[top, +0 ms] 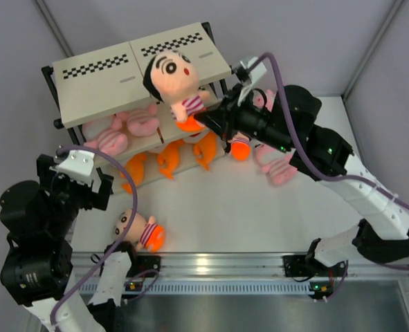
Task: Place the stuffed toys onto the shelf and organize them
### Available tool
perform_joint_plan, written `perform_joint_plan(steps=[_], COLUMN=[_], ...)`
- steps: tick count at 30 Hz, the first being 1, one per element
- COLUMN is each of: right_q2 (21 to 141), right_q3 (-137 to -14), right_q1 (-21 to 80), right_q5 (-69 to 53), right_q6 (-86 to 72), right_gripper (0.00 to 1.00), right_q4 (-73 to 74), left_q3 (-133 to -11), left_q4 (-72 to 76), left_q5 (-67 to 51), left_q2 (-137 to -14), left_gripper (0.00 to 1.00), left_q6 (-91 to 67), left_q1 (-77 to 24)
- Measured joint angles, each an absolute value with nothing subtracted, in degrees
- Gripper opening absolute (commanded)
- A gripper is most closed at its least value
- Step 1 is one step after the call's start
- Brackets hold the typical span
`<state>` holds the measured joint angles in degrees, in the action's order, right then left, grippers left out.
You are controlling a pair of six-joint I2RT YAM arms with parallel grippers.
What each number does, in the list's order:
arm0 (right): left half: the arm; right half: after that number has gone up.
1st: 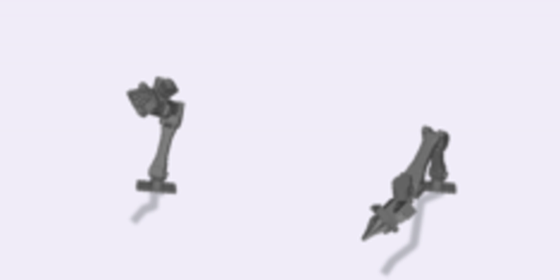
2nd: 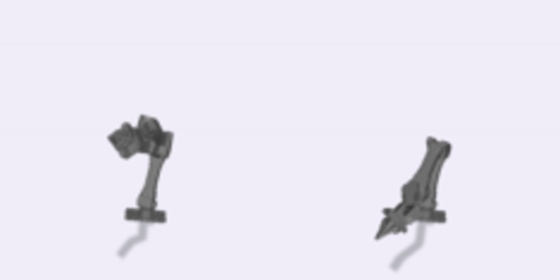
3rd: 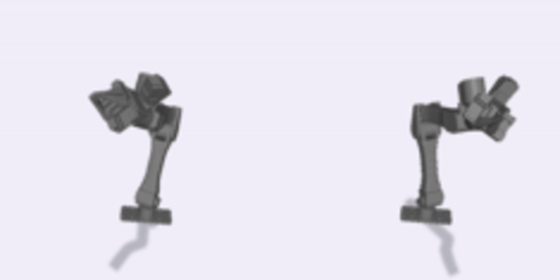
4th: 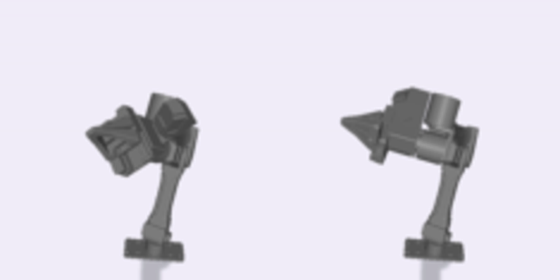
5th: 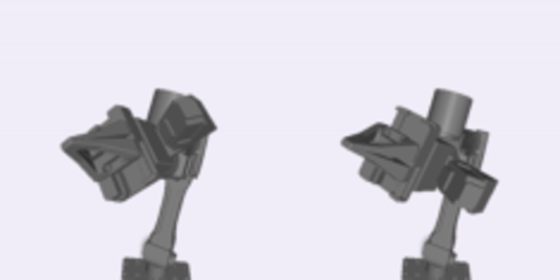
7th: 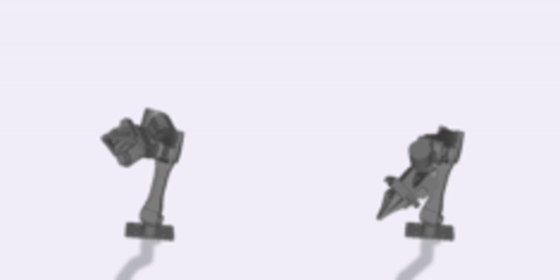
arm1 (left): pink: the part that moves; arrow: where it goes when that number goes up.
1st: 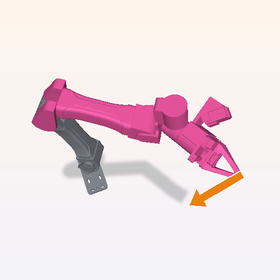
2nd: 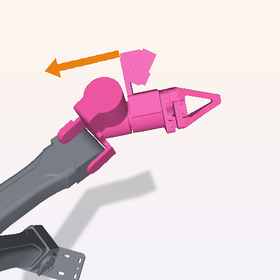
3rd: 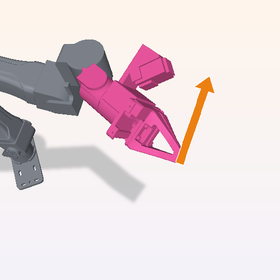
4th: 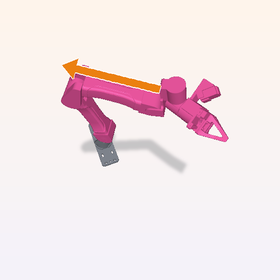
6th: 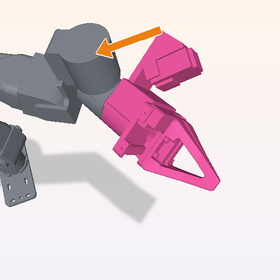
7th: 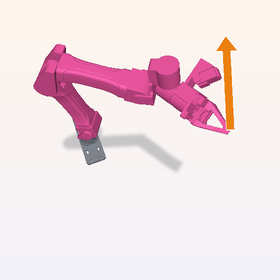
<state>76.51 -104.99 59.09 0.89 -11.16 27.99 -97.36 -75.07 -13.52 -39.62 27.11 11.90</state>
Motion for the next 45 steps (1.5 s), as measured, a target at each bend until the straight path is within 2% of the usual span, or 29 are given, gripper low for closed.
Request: perform_joint_plan(steps=[6, 12, 20, 24, 32, 38, 41, 44, 45], right_q2=[92.6, 96.7, 98.8, 102.5, 107.3, 107.4, 107.5, 107.7, 107.8], right_q3=[-125.6, -125.3, -125.1, -127.7, -129.2, -129.4, -129.4, -129.4, -129.4], right_q1=[59.1, 59.1, 60.3, 62.6, 66.4, 67.4, 67.4, 67.4, 67.4], right_q5=[3.9, 5.4, 6.0, 6.5, 7.1, 7.4, 7.8, 7.8, 7.7], right_q6=[-14.4, -20.7, -28.9, -31.3, -33.3, -33.6, -33.7, -34.3, -34.4], right_gripper=[0.00, 0.00, 0.00, 0.00, 0.00, 0.00, 0.00, 0.00, 0.00], right_q4=[26.9, 24.0, 16.4, 14.2, 13.0, 12.1, 11.9, 11.7, 11.4], left_q3=[-113.8, -122.7, -123.8, -123.7, -119.5, -114.1, -113.6, -113.5, -113.2], left_q4=[-74.7, -71.5, -64.6, -63.9, -61.7, -61.5, -61.4, -61.2, -60.7], left_q5=[-23.5, -35.9, -50.6, -53.2, -54.4, -53.3, -53.7, -54.4, -54.4], left_q2=[-52.5, -60.2, -63.4, -64.0, -62.7, -62.9, -63.5, -63.6, -63.3], left_gripper=[0.98, 0.98, 0.98, 0.97, 0.83, 0.77, 0.61, 0.28, 0.11], left_q6=[23.0, 16.2, 8.8, 8.4, 8.6, 9.6, 9.5, 8.6, 8.2], left_q1=[12.2, 13.9, 21.2, 23.0, 23.3, 23.3, 23.2, 23.2, 23.2])
